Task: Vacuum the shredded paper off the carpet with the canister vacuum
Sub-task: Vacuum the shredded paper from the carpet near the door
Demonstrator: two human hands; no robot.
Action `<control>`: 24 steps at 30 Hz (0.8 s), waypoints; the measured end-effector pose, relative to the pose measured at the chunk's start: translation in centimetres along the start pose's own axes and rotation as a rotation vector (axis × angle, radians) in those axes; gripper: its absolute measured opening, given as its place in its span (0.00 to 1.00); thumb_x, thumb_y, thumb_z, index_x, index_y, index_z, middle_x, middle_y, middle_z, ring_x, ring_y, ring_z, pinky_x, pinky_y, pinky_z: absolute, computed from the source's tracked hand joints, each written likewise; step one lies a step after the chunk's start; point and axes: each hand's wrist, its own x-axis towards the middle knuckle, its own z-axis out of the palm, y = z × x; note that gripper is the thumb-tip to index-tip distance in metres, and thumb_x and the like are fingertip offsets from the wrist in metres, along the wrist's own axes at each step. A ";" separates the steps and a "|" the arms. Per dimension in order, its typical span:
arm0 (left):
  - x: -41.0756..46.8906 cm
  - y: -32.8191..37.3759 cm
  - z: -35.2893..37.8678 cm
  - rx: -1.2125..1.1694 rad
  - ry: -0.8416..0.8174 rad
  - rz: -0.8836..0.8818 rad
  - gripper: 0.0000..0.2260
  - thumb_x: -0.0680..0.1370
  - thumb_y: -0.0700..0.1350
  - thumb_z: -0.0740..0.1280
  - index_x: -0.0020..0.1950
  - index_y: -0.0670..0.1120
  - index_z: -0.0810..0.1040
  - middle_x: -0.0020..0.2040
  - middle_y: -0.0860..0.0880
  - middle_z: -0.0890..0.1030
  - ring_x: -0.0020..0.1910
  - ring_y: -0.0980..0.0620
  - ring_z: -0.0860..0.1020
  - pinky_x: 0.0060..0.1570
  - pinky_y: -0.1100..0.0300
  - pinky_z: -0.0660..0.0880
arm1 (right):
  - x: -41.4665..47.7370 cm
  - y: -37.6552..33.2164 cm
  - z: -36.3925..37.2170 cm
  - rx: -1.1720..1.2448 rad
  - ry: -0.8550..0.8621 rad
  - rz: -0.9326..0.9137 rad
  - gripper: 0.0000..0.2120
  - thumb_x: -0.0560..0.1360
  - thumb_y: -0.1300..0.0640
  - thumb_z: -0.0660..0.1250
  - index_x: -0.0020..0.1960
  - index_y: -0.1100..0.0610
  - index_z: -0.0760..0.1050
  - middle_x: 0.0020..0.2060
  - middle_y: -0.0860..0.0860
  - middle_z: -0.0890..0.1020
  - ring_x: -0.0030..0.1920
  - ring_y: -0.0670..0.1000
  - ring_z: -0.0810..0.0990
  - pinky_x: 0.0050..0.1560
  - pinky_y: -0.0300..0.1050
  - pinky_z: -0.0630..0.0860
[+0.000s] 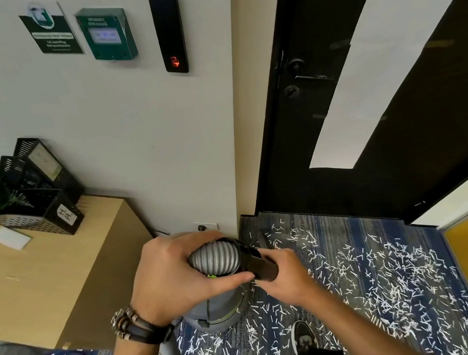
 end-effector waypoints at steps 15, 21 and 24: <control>0.6 1.5 1.7 -0.055 0.025 0.093 0.26 0.65 0.71 0.78 0.54 0.55 0.87 0.46 0.60 0.87 0.42 0.64 0.84 0.45 0.61 0.82 | -1.1 0.7 -2.2 0.025 0.027 0.048 0.10 0.70 0.47 0.73 0.46 0.53 0.81 0.36 0.51 0.83 0.37 0.52 0.80 0.37 0.56 0.76; 1.5 0.8 3.2 -0.013 0.003 0.064 0.28 0.65 0.72 0.76 0.54 0.53 0.88 0.46 0.59 0.88 0.43 0.63 0.84 0.45 0.60 0.83 | -0.1 1.5 -3.4 -0.033 0.029 0.066 0.05 0.70 0.57 0.73 0.46 0.53 0.81 0.36 0.50 0.83 0.37 0.50 0.80 0.39 0.57 0.78; 1.9 1.0 3.9 -0.033 -0.038 0.064 0.28 0.65 0.73 0.75 0.54 0.55 0.87 0.45 0.61 0.87 0.42 0.64 0.84 0.44 0.62 0.82 | -0.4 2.1 -3.7 -0.055 0.018 0.079 0.05 0.71 0.59 0.75 0.45 0.51 0.81 0.35 0.47 0.82 0.36 0.46 0.79 0.36 0.46 0.75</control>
